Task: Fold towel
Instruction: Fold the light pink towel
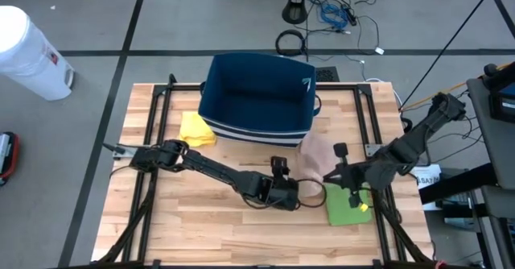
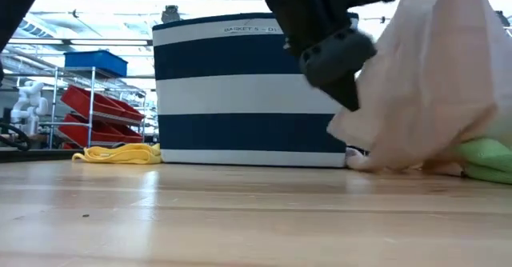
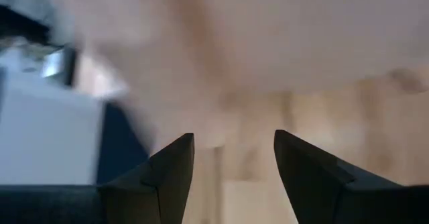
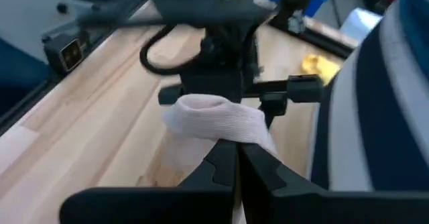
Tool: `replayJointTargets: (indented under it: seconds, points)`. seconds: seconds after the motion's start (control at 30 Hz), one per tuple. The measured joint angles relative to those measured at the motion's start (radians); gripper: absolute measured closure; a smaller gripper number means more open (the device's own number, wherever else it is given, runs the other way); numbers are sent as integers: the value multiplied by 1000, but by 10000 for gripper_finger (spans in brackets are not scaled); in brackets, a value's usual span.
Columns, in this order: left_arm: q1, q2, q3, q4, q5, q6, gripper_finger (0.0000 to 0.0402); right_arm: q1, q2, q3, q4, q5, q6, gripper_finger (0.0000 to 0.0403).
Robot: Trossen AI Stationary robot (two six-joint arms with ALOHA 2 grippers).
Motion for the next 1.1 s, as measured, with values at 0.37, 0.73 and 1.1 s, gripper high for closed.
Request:
replayJointTargets:
  seconds: [0.37,0.73,1.1]
  points:
    - [87,0,0,-73,-73,-20,188,100,-19,68,-15,-38,-58,403]
    - [47,-105,0,-103,-76,30,188,164,-20,104,0,-37,-86,403]
    - [-96,-260,1,-107,-44,22,188,151,-20,105,156,-54,-303,403]
